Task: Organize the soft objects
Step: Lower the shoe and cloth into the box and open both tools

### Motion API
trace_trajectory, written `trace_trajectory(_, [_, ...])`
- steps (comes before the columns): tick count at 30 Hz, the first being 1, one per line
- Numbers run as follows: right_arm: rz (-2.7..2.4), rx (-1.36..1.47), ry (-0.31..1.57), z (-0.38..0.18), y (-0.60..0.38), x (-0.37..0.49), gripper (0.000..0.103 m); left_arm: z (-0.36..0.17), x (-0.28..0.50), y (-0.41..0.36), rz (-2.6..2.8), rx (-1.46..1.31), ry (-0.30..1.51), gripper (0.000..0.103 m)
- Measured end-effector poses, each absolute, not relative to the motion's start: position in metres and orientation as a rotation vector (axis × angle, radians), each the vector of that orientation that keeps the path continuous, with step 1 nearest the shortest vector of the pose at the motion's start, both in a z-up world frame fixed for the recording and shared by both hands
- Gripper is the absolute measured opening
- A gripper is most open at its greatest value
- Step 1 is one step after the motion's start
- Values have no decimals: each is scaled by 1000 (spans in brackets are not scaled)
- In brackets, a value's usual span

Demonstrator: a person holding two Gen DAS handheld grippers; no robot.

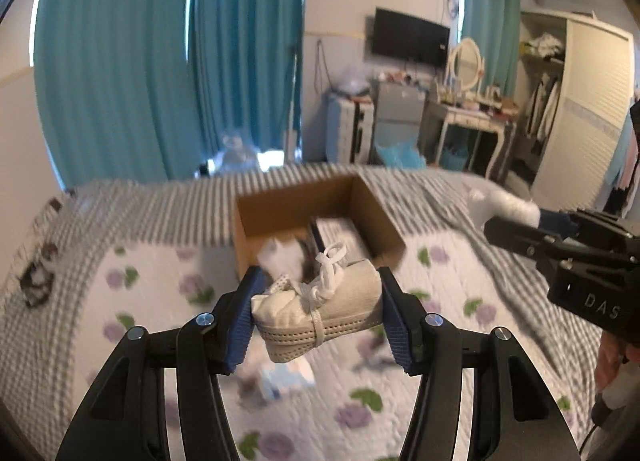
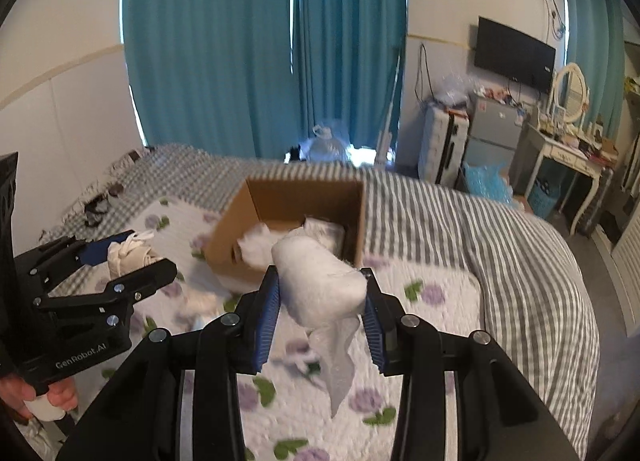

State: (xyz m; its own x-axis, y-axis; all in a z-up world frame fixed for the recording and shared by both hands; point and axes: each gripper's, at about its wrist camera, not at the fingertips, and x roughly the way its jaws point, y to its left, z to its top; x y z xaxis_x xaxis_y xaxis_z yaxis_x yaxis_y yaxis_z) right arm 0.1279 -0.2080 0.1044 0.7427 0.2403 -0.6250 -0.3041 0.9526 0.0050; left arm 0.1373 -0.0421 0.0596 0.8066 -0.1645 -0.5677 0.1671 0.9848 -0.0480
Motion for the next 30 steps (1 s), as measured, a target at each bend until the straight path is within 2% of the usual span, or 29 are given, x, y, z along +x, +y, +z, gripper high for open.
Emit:
trace_trajectory(8, [322, -116, 664, 112, -179, 206, 38, 60, 215, -30, -152, 40, 597, 55])
trace_trajectory(20, [325, -46, 753, 35, -165, 333, 39, -20, 326, -32, -154, 101, 679, 58])
trace_trajectory(22, [319, -32, 758, 24, -165, 346, 46, -29, 335, -32, -164, 110, 675, 60])
trace_trajectory(23, [311, -19, 751, 18, -167, 350, 52, -32, 338, -30, -176, 106, 672, 68])
trace_trajectory(24, [311, -6, 746, 14, -169, 352, 66, -34, 338, -29, -183, 104, 670, 80])
trace_trajectory(25, [314, 7, 740, 10, -169, 356, 78, -36, 339, -27, -176, 105, 654, 81])
trace_trajectory(27, [311, 13, 724, 7, -169, 356, 82, -36, 338, -26, -160, 112, 633, 82])
trace_trajectory(30, [312, 25, 713, 9, -173, 354, 82, -33, 335, -21, -185, 83, 651, 82])
